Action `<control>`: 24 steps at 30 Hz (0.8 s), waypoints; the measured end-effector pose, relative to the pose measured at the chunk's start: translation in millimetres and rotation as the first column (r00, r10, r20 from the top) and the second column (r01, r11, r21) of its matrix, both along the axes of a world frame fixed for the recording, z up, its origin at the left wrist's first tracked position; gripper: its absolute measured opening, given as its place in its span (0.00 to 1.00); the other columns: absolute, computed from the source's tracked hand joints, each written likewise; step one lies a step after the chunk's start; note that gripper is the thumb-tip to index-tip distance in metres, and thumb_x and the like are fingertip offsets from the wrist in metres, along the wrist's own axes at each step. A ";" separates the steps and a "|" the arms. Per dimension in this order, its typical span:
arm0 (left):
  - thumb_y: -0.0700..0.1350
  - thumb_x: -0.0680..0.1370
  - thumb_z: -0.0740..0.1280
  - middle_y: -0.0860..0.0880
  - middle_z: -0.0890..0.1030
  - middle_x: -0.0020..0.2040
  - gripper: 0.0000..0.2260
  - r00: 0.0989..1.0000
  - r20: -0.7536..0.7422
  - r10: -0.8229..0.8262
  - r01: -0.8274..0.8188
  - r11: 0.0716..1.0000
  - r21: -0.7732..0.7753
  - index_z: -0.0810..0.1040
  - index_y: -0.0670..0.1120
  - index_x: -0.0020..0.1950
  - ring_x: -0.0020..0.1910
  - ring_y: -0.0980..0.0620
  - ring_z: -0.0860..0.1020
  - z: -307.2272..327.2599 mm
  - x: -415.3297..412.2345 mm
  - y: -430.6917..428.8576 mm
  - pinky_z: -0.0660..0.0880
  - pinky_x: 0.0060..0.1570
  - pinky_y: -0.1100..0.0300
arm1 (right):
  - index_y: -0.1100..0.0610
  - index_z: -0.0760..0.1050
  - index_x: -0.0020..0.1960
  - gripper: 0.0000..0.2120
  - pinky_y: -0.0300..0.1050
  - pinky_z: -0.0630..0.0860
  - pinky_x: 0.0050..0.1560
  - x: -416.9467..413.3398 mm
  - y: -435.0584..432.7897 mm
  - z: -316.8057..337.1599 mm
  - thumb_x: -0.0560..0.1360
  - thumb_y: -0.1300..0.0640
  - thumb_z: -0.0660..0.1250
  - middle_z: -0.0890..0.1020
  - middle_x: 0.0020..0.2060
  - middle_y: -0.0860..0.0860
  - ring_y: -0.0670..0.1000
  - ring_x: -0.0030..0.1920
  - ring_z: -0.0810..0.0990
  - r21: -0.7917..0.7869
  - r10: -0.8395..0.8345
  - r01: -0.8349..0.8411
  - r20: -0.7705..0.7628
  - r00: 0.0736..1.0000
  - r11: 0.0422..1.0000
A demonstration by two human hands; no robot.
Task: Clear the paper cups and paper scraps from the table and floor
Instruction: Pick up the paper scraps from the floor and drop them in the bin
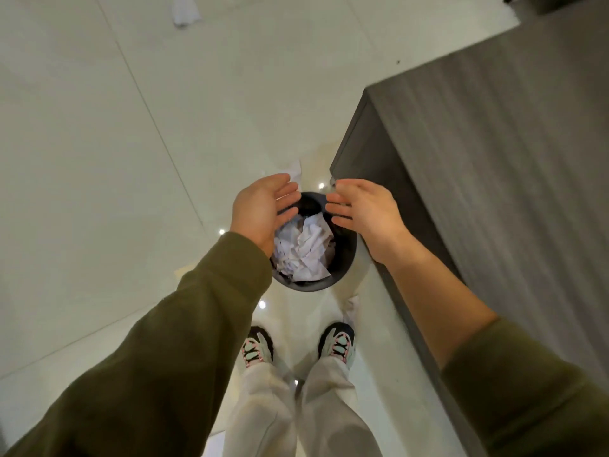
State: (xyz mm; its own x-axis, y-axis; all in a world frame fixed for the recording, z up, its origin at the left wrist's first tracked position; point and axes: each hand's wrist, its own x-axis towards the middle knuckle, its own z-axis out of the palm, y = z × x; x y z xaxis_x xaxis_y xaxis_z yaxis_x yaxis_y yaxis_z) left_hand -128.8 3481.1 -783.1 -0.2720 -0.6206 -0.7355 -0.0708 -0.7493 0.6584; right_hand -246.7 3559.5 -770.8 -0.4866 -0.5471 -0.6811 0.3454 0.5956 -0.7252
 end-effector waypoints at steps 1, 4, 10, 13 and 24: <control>0.42 0.78 0.62 0.45 0.80 0.52 0.11 1.000 -0.006 -0.002 0.002 1.000 -0.014 0.75 0.42 0.59 0.51 0.51 0.80 14.1 -0.1 -2.5 0.77 0.49 0.59 | 0.52 0.74 0.46 0.05 0.48 0.78 0.54 -2.9 -2.6 14.7 0.78 0.60 0.60 0.81 0.48 0.55 0.54 0.54 0.80 -0.021 0.002 -0.003 -0.017 1.000 1.000; 0.42 0.78 0.62 0.45 0.81 0.52 0.09 1.000 -0.024 -0.004 0.003 0.999 -0.039 0.76 0.42 0.57 0.51 0.50 0.80 54.7 -2.0 -7.6 0.77 0.50 0.58 | 0.53 0.74 0.47 0.05 0.49 0.79 0.52 -8.2 -9.1 56.7 0.78 0.60 0.60 0.81 0.49 0.56 0.53 0.53 0.80 -0.073 0.003 -0.007 -0.045 0.999 0.997; 0.43 0.78 0.64 0.45 0.82 0.51 0.10 0.998 -0.058 -0.039 0.030 0.988 -0.149 0.77 0.42 0.57 0.50 0.49 0.81 144.3 -0.9 -22.7 0.79 0.48 0.58 | 0.55 0.74 0.55 0.08 0.42 0.79 0.48 -6.5 -31.1 142.8 0.77 0.60 0.60 0.82 0.45 0.51 0.49 0.47 0.82 -0.169 0.013 -0.032 -0.111 0.994 0.985; 0.44 0.77 0.64 0.45 0.83 0.50 0.09 0.997 -0.077 -0.024 0.008 0.980 -0.201 0.78 0.42 0.55 0.49 0.49 0.81 193.1 3.9 -31.7 0.79 0.47 0.58 | 0.53 0.74 0.53 0.07 0.37 0.79 0.42 -3.7 -40.8 191.4 0.77 0.60 0.61 0.82 0.45 0.50 0.46 0.45 0.82 -0.212 0.025 -0.058 -0.155 0.988 0.976; 0.44 0.78 0.64 0.46 0.83 0.47 0.08 0.983 -0.183 0.004 -0.085 0.897 -0.433 0.78 0.43 0.54 0.44 0.51 0.82 379.2 15.3 -59.7 0.78 0.41 0.60 | 0.56 0.75 0.54 0.08 0.42 0.80 0.47 2.9 -71.6 375.7 0.77 0.61 0.61 0.83 0.45 0.52 0.48 0.44 0.83 -0.397 0.040 -0.143 -0.258 0.965 0.907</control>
State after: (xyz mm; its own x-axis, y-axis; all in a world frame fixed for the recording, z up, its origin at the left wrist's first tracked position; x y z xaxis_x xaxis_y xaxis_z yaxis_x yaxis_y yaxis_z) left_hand -113.4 3421.4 -403.9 -0.3345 -0.8827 -0.3301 0.1008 -0.3817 0.9188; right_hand -243.8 3487.9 -395.2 -0.5402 -0.8013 -0.2573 0.0896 0.2492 -0.9643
